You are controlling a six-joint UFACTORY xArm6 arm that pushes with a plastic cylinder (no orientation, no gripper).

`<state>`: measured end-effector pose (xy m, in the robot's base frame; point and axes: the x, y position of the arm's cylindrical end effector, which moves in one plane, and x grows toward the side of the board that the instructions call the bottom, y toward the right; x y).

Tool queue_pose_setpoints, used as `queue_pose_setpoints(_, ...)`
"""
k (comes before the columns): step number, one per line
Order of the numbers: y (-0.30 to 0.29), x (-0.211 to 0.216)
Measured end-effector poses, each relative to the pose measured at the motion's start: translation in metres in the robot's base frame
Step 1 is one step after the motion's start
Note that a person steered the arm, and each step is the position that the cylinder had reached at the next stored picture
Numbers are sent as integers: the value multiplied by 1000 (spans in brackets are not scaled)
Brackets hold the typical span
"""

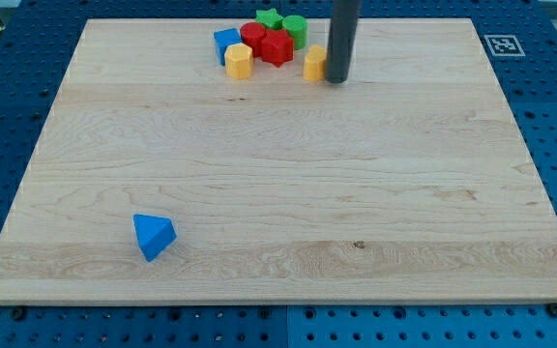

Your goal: Slide the blue triangle to the center

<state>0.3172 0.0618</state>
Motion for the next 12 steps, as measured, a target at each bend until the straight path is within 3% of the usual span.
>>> queue_pose_setpoints(3,-60,-1)
queue_pose_setpoints(4,-64,86)
queue_pose_setpoints(5,-128,119)
queue_pose_setpoints(7,-319,147)
queue_pose_setpoints(8,-347,200)
queue_pose_setpoints(9,-307,262)
queue_pose_setpoints(11,-279,262)
queue_pose_setpoints(12,-235,262)
